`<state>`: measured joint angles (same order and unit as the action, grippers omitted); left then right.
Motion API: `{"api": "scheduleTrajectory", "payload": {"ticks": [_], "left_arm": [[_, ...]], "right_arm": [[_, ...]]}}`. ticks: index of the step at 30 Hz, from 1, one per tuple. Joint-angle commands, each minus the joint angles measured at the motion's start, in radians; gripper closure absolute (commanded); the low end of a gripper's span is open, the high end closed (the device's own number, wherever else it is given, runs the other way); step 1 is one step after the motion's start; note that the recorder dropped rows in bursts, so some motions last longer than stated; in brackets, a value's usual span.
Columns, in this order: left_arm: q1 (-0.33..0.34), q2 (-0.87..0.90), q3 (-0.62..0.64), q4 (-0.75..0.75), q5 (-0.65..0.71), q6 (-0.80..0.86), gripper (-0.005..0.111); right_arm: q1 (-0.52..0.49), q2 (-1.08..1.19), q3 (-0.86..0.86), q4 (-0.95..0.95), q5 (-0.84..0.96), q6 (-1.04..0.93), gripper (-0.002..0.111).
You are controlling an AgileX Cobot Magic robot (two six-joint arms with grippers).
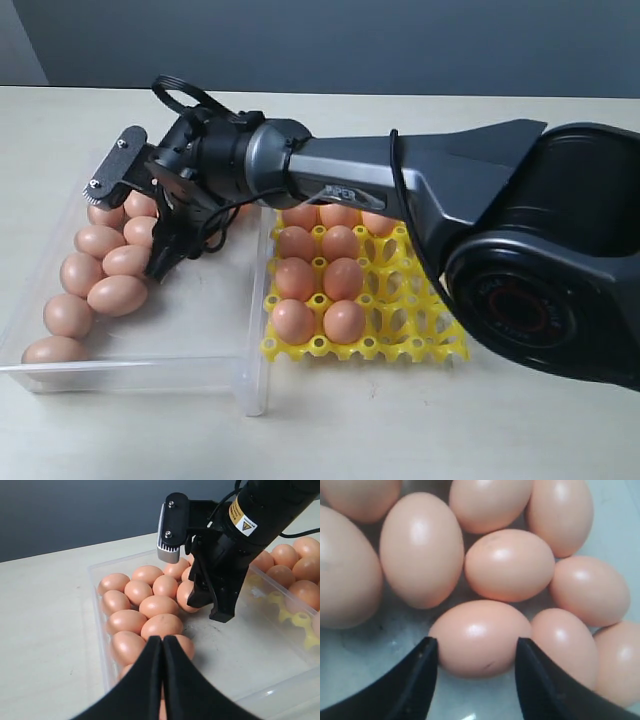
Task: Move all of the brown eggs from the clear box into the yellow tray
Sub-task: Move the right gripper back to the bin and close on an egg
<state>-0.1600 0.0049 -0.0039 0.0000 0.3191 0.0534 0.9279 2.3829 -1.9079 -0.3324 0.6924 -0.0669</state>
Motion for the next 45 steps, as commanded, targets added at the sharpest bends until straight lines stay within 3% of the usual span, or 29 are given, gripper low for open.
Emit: {"api": "scheduleTrajectory", "payload": {"ticks": [1,4,9,11,14,21,32,35,40,45], "left_arm": [[-0.001,-0.005,0.004,0.0,-0.01,-0.001,0.106],[-0.001,-0.005,0.004,0.0,-0.01,-0.001,0.106],[-0.001,-0.005,0.004,0.0,-0.01,-0.001,0.106],[-0.001,-0.005,0.004,0.0,-0.01,-0.001,0.106],[-0.001,-0.005,0.004,0.0,-0.01,-0.001,0.106],[-0.001,-0.005,0.004,0.0,-0.01,-0.001,0.106],[-0.001,-0.005,0.004,0.0,-0.01,-0.001,0.106],[-0.001,-0.005,0.004,0.0,-0.01,-0.001,0.106],[-0.001,-0.005,0.004,0.0,-0.01,-0.001,0.106],[-0.001,-0.005,0.004,0.0,-0.01,-0.001,0.106]], "right_arm": [[-0.002,0.047,-0.002,0.008,0.029,-0.01,0.062],[-0.002,0.051,-0.002,0.005,0.014,-0.01,0.065],[-0.002,0.051,-0.002,0.082,-0.007,0.006,0.089],[-0.002,0.051,-0.002,0.101,-0.015,0.038,0.094],[-0.002,0.051,-0.002,0.112,-0.021,0.08,0.087],[-0.002,0.051,-0.002,0.17,-0.017,0.086,0.052],[-0.002,0.051,-0.002,0.184,-0.066,0.088,0.056],[-0.002,0.051,-0.002,0.184,-0.068,0.088,0.067],[-0.002,0.051,-0.002,0.174,-0.056,0.088,0.108],[0.002,0.009,-0.002,0.091,-0.015,0.088,0.108]]}}
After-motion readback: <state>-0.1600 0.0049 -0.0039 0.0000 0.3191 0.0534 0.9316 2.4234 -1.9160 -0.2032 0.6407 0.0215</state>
